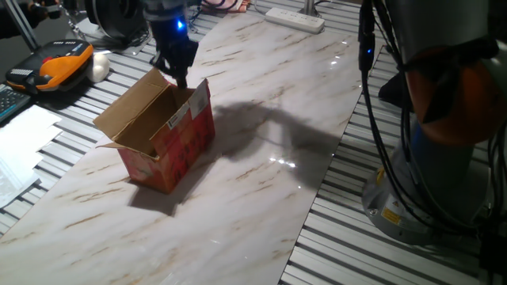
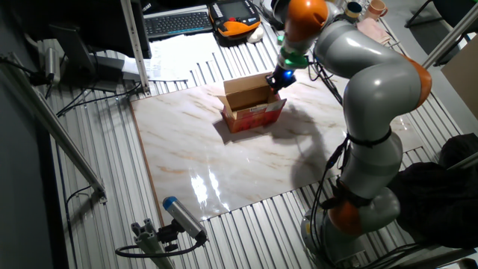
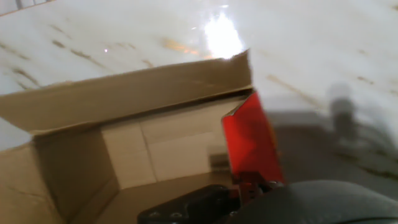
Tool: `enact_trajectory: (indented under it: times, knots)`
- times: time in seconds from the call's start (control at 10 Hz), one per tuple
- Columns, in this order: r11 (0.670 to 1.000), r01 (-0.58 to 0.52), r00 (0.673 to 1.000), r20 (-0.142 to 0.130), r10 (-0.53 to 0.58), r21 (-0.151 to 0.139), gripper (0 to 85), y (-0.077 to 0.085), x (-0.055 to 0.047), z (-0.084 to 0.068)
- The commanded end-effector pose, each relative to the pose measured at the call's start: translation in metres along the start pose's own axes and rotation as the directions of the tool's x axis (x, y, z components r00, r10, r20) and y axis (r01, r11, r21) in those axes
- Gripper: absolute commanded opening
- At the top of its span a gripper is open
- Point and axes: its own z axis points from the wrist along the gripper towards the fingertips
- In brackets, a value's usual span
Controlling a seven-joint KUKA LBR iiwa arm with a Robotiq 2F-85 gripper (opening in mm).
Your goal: Cover the box
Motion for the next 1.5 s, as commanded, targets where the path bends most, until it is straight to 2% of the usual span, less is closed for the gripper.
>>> enact_trajectory:
  times: [0.0,0.3,0.6,1.0,1.1,1.2,1.3,1.4]
  knots:
    - [1.0,-0.01,1.0,0.017,0.009,0.015,0.0,0.007,0.003,0.006]
    - [1.0,-0.01,0.999,0.039,0.009,0.009,0.0,0.009,0.004,0.022]
    - [1.0,-0.011,0.999,0.04,0.011,-0.001,0.0,0.011,0.004,0.029]
    - [0.999,-0.018,0.997,0.076,0.016,0.033,0.0,0.018,0.008,0.036]
    - [0.999,-0.018,0.997,0.074,0.016,0.03,0.0,0.018,0.008,0.036]
    - [1.0,-0.022,0.998,0.059,0.022,0.011,0.0,0.019,0.008,0.033]
    - [0.999,-0.036,0.999,0.04,0.037,-0.023,0.0,0.021,0.007,0.027]
    - [0.997,-0.054,0.998,0.019,0.055,-0.049,0.0,0.024,0.007,0.016]
